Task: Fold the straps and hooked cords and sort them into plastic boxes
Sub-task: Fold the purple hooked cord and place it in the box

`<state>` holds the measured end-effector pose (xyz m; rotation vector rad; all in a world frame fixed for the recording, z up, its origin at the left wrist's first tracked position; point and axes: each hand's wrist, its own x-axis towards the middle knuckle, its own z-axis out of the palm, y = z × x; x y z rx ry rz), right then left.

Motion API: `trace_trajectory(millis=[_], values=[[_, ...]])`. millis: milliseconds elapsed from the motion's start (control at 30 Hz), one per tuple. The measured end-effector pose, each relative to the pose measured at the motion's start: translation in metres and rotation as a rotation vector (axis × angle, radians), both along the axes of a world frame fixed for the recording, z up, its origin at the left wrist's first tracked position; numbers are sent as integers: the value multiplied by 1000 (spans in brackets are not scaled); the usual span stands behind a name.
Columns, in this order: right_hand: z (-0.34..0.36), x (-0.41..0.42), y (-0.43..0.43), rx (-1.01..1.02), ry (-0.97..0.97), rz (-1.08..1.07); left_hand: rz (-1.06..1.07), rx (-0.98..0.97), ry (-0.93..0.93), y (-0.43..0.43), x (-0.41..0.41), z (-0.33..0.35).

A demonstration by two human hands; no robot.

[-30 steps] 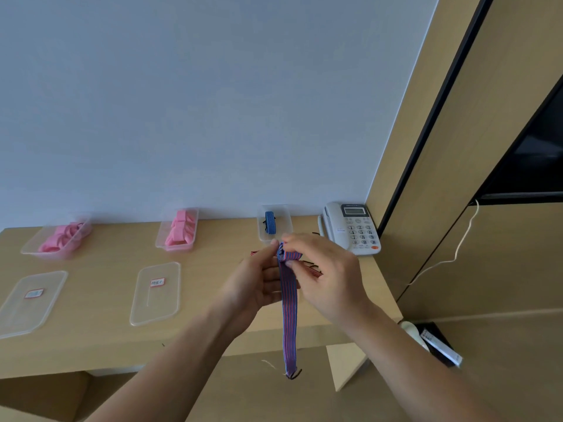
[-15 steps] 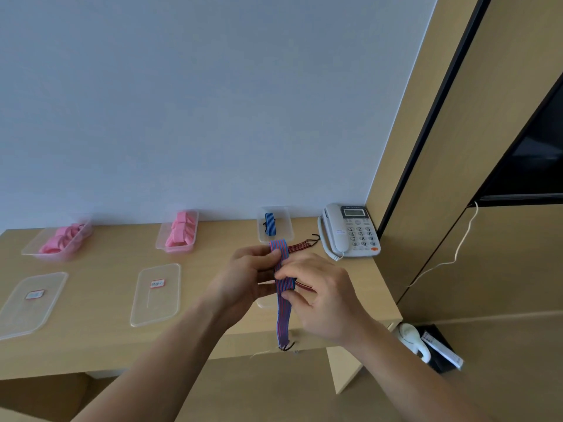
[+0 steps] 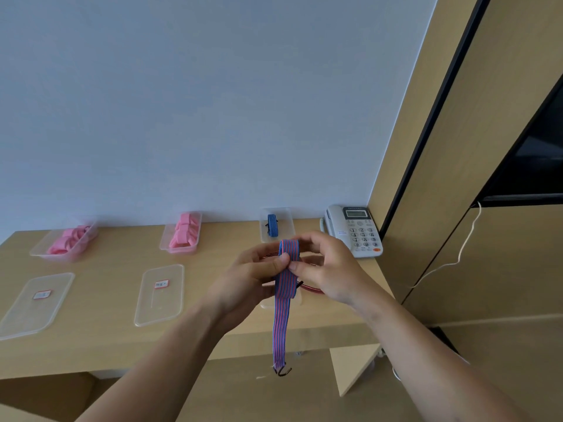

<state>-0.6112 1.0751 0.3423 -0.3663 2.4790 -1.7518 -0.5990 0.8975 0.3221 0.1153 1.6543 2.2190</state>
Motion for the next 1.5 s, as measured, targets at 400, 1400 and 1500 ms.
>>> trace_trajectory(millis=[400,1400,1500], values=[[-6,-9,7,-105,90,-113,10,4,-154,16,13,-13],[-60,28,6,264,931,-57,135,44,-191,13,-5,-8],[-53,27,7,212,842,-55,125,34,-187,11,-5,-10]])
